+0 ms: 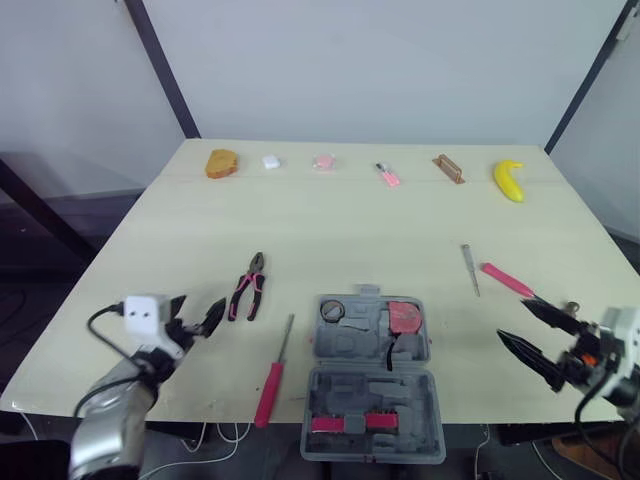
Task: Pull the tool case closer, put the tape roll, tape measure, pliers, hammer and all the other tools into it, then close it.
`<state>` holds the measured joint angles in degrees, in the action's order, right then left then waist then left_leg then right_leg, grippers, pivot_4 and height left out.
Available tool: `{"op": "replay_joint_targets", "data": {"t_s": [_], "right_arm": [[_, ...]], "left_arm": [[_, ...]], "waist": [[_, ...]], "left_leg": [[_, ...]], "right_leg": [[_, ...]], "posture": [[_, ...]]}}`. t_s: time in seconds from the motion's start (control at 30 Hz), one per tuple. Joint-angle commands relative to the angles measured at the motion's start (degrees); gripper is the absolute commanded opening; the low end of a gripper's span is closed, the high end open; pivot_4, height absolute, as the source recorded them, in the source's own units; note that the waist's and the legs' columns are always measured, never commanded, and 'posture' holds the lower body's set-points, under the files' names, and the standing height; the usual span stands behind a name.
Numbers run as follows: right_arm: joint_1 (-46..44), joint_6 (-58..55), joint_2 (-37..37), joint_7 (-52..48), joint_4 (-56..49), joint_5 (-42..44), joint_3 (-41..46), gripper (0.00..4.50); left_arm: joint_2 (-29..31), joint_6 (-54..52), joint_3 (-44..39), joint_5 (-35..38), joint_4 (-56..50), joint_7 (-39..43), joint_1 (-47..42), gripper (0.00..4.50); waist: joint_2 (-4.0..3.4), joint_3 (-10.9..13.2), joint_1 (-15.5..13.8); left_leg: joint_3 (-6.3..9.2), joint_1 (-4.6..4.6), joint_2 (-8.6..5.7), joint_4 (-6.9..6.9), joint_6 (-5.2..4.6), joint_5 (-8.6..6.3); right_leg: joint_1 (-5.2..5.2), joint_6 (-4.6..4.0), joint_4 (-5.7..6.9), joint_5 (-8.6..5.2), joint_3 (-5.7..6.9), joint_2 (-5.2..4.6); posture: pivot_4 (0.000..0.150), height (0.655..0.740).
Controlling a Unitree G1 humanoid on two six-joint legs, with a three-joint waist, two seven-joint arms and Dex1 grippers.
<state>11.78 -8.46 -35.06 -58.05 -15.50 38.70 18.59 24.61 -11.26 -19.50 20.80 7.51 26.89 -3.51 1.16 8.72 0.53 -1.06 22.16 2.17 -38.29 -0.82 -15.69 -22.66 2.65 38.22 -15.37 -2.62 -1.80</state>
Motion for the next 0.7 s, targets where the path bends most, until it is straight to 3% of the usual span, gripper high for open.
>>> {"op": "replay_joint_targets", "data": {"t_s": [0.03,0.27,0.53,0.7], "right_arm": [[-2.55,-1.79,-1.04,-0.79,-3.93,1.06,-2.07,4.43],[-11.62,-7.86,-3.10,-0.55,-8.50,3.08,-7.30,4.43],[-21.52,-11.47,-4.01,-0.38,-9.59,1.77,-12.38,4.43],[-23.03,-11.47,-4.73,-0.85,-8.67,-0.35,-13.92,4.43]], "left_arm": [[0.11,-1.90,2.70,-3.20,2.51,-3.02,-4.92,4.50],[0.52,-6.31,6.48,-7.72,6.63,-6.75,-11.60,4.50],[0.13,-12.80,6.30,-7.72,3.77,-8.42,-10.77,4.50],[-0.72,-12.55,7.18,-8.27,3.51,-8.57,-11.28,4.50]], "waist": [[0.08,0.00,0.04],[0.11,0.03,0.45],[0.10,0.03,0.08],[0.10,0.03,0.02]], "left_leg": [[0.04,0.04,0.02,0.01,0.00,0.00],[0.23,0.31,0.01,-0.01,0.01,0.00],[0.43,0.43,0.02,-0.03,0.01,0.01],[0.48,0.46,0.02,-0.03,0.01,0.01]], "right_leg": [[-0.01,0.00,-0.02,0.00,0.02,0.03],[-0.15,0.00,-0.05,0.02,0.14,0.06],[-0.15,0.01,-0.10,0.03,0.33,-0.04],[-0.15,0.02,-0.13,0.04,0.40,-0.11]], "posture": [[0.150,0.7400],[0.150,0.7400],[0.150,0.7400],[0.150,0.7400]]}}
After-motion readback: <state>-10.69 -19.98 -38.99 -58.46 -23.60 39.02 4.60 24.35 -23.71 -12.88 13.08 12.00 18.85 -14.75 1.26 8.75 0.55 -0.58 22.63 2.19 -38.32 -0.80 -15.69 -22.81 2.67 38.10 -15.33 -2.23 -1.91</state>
